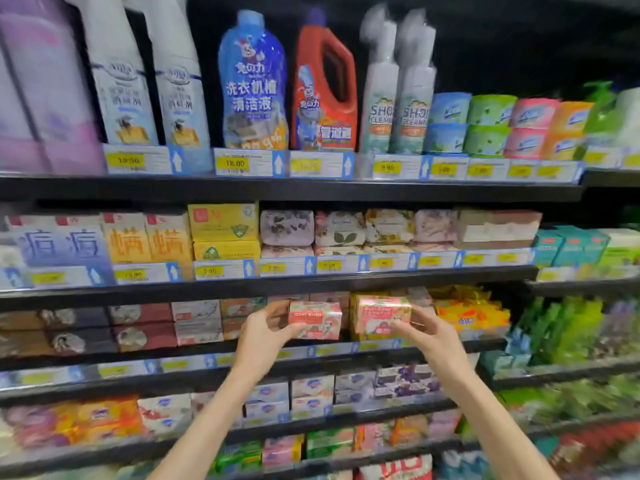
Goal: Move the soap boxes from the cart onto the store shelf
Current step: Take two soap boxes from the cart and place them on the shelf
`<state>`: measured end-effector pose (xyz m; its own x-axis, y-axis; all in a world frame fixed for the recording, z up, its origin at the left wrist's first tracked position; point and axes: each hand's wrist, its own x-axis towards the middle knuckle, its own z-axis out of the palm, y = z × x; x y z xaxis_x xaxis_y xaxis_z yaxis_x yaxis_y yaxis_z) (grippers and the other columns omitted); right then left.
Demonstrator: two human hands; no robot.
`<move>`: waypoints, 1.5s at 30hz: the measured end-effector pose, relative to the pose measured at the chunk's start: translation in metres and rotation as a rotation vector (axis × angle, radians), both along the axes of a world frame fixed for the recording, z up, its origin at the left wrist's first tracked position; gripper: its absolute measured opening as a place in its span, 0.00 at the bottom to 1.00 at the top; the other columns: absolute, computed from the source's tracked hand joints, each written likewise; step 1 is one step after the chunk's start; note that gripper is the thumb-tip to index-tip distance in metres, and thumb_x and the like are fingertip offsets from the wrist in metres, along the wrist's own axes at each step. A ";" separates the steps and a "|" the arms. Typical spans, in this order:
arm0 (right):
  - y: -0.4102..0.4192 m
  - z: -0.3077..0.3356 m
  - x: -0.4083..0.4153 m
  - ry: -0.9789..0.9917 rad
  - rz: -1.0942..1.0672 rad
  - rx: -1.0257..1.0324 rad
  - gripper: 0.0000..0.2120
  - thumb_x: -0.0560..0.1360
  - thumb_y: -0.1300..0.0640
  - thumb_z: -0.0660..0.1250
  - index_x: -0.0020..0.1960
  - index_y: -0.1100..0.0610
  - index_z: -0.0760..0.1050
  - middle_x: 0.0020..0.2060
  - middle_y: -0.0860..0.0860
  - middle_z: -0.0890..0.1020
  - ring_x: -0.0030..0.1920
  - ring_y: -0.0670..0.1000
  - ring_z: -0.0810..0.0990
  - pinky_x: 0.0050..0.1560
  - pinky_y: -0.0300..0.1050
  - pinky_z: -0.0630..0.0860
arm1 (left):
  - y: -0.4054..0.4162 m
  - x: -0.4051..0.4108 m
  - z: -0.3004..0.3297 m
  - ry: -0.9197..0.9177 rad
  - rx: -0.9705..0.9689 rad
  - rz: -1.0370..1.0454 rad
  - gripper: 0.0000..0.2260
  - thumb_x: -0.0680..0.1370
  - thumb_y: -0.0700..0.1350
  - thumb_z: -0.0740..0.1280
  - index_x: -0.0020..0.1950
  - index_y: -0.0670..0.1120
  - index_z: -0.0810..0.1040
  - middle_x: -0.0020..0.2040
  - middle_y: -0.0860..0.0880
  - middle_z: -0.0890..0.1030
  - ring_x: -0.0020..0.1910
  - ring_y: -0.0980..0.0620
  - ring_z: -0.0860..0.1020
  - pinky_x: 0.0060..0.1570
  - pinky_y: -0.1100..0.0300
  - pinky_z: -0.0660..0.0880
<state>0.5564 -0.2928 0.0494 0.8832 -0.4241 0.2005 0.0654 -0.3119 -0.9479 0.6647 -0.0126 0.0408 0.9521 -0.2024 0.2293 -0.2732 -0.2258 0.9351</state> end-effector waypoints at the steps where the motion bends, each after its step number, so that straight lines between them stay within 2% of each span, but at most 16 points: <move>1: 0.002 -0.003 0.008 0.001 0.025 -0.019 0.19 0.69 0.48 0.77 0.59 0.48 0.79 0.51 0.42 0.85 0.50 0.37 0.82 0.53 0.36 0.75 | 0.003 0.002 -0.002 0.009 0.019 0.033 0.19 0.72 0.41 0.79 0.59 0.50 0.77 0.48 0.63 0.79 0.43 0.74 0.79 0.41 0.79 0.72; 4: 0.004 -0.010 0.029 0.013 0.094 -0.048 0.23 0.69 0.46 0.76 0.62 0.47 0.75 0.53 0.40 0.81 0.51 0.36 0.79 0.52 0.37 0.72 | 0.011 0.009 -0.009 0.048 0.024 0.117 0.22 0.71 0.44 0.79 0.63 0.49 0.77 0.51 0.60 0.80 0.51 0.67 0.78 0.49 0.73 0.73; 7: 0.005 -0.018 0.045 0.034 0.120 -0.049 0.31 0.68 0.43 0.77 0.68 0.51 0.75 0.58 0.45 0.81 0.56 0.42 0.79 0.56 0.41 0.73 | 0.016 0.016 -0.017 0.075 0.044 0.182 0.25 0.70 0.43 0.80 0.65 0.43 0.78 0.55 0.54 0.82 0.57 0.54 0.81 0.57 0.63 0.75; 10: 0.006 -0.022 0.052 0.046 0.118 -0.029 0.32 0.68 0.44 0.77 0.69 0.51 0.73 0.57 0.44 0.80 0.58 0.46 0.78 0.58 0.43 0.70 | 0.015 0.022 -0.023 0.085 0.075 0.199 0.26 0.70 0.43 0.80 0.66 0.42 0.78 0.57 0.51 0.82 0.56 0.53 0.81 0.58 0.61 0.75; 13: 0.005 -0.026 0.055 0.054 0.101 -0.001 0.32 0.68 0.46 0.78 0.68 0.52 0.74 0.55 0.44 0.81 0.57 0.46 0.79 0.58 0.43 0.72 | 0.012 0.030 -0.030 0.117 0.133 0.213 0.30 0.70 0.47 0.80 0.69 0.41 0.75 0.62 0.46 0.82 0.61 0.49 0.80 0.63 0.55 0.76; 19: 0.002 -0.033 0.062 0.071 0.030 0.000 0.29 0.68 0.46 0.78 0.67 0.51 0.75 0.54 0.45 0.82 0.57 0.48 0.80 0.57 0.45 0.73 | 0.007 0.043 -0.042 0.089 0.393 0.274 0.27 0.73 0.54 0.77 0.69 0.47 0.77 0.65 0.44 0.79 0.62 0.46 0.79 0.62 0.51 0.77; 22: 0.002 -0.032 0.063 0.074 0.022 -0.012 0.29 0.69 0.47 0.77 0.67 0.51 0.75 0.54 0.44 0.81 0.57 0.48 0.79 0.57 0.45 0.73 | 0.004 0.046 -0.040 0.108 0.495 0.315 0.27 0.75 0.54 0.75 0.69 0.43 0.75 0.65 0.44 0.78 0.63 0.44 0.78 0.63 0.52 0.75; 25: 0.004 -0.031 0.064 0.076 0.017 -0.035 0.28 0.69 0.47 0.77 0.67 0.51 0.75 0.54 0.44 0.80 0.57 0.48 0.78 0.56 0.44 0.72 | 0.001 0.050 -0.042 0.105 0.577 0.334 0.23 0.75 0.54 0.74 0.65 0.43 0.77 0.62 0.44 0.80 0.60 0.44 0.79 0.60 0.51 0.77; 32: 0.007 -0.027 0.064 0.059 0.007 -0.094 0.26 0.70 0.50 0.77 0.65 0.54 0.76 0.52 0.45 0.79 0.53 0.46 0.78 0.53 0.43 0.71 | -0.005 0.050 -0.046 0.087 0.639 0.385 0.18 0.76 0.53 0.74 0.58 0.42 0.76 0.54 0.45 0.81 0.51 0.45 0.82 0.51 0.53 0.79; 38: 0.013 -0.026 0.072 0.063 0.008 -0.143 0.20 0.69 0.50 0.78 0.58 0.53 0.79 0.48 0.43 0.83 0.50 0.43 0.81 0.46 0.36 0.75 | -0.005 0.056 -0.046 0.116 0.666 0.381 0.19 0.77 0.52 0.73 0.60 0.41 0.74 0.56 0.44 0.80 0.54 0.45 0.80 0.52 0.54 0.78; 41: 0.021 -0.026 0.081 0.050 0.009 -0.189 0.21 0.68 0.49 0.78 0.58 0.53 0.78 0.48 0.44 0.84 0.48 0.42 0.82 0.48 0.39 0.79 | -0.005 0.055 -0.045 0.117 0.683 0.382 0.19 0.78 0.52 0.72 0.61 0.41 0.74 0.57 0.44 0.79 0.56 0.45 0.80 0.52 0.56 0.76; 45: 0.033 -0.028 0.091 0.060 0.005 -0.296 0.18 0.69 0.46 0.77 0.54 0.50 0.77 0.47 0.44 0.82 0.49 0.43 0.79 0.45 0.33 0.73 | -0.004 0.056 -0.048 0.112 0.659 0.378 0.18 0.77 0.53 0.73 0.59 0.43 0.75 0.55 0.46 0.80 0.53 0.47 0.81 0.54 0.52 0.80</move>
<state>0.6478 -0.2599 0.0212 0.8993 -0.3504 0.2617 0.0141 -0.5749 -0.8181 0.7207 -0.0161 -0.0075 0.9941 0.0800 0.0726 0.0215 -0.8053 0.5925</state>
